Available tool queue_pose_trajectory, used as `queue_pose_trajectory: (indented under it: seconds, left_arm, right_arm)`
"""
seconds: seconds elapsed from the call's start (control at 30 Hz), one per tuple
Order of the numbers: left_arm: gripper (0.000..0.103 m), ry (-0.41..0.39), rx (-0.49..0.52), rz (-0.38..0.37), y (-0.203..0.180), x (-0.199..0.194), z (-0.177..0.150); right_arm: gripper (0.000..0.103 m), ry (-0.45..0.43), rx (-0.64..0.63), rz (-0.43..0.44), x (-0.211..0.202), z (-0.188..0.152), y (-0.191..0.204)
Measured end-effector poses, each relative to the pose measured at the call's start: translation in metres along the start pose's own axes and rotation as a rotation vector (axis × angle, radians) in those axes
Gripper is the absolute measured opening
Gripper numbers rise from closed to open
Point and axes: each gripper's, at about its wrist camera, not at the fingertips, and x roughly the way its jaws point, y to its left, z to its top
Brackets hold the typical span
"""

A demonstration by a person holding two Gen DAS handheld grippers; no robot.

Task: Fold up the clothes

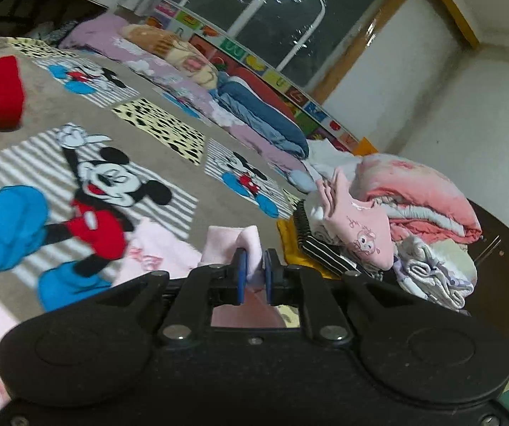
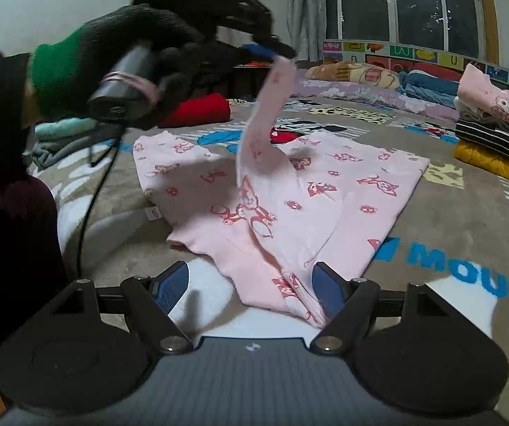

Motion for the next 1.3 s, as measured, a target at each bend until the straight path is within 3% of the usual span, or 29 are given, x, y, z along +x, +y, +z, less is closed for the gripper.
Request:
queue_pose_trajectory:
  seconds: [0.3, 0.67, 1.03, 1.17, 1.2, 1.23, 1.27, 1.3]
  left_arm:
    - [0.008, 0.06, 0.044, 0.03, -0.023, 0.059, -0.001]
    - [0.008, 0.139, 0.182, 0.108, -0.044, 0.118, -0.024]
    - [0.007, 0.191, 0.301, 0.18, -0.056, 0.156, -0.043]
    - [0.008, 0.203, 0.313, 0.168, -0.058, 0.166, -0.043]
    - [0.019, 0.206, 0.316, 0.163, -0.059, 0.168, -0.042]
    - [0.042, 0.205, 0.317, 0.158, -0.059, 0.169, -0.042]
    - [0.05, 0.188, 0.312, 0.154, -0.056, 0.165, -0.039]
    - [0.052, 0.172, 0.306, 0.15, -0.054, 0.161, -0.037]
  right_arm:
    - [0.075, -0.015, 0.049, 0.033, -0.006, -0.002, -0.01]
    - [0.075, -0.028, 0.162, 0.067, -0.006, -0.002, -0.032]
    - [0.076, -0.026, 0.202, 0.055, -0.004, -0.002, -0.042]
    - [0.076, -0.029, 0.243, 0.03, -0.006, -0.002, -0.052]
    - [0.076, -0.03, 0.254, 0.022, -0.006, -0.002, -0.055]
    - [0.076, -0.032, 0.261, 0.012, -0.007, -0.002, -0.058]
    - [0.076, -0.035, 0.261, -0.002, -0.008, -0.002, -0.06]
    - [0.076, -0.038, 0.259, -0.016, -0.008, -0.002, -0.061]
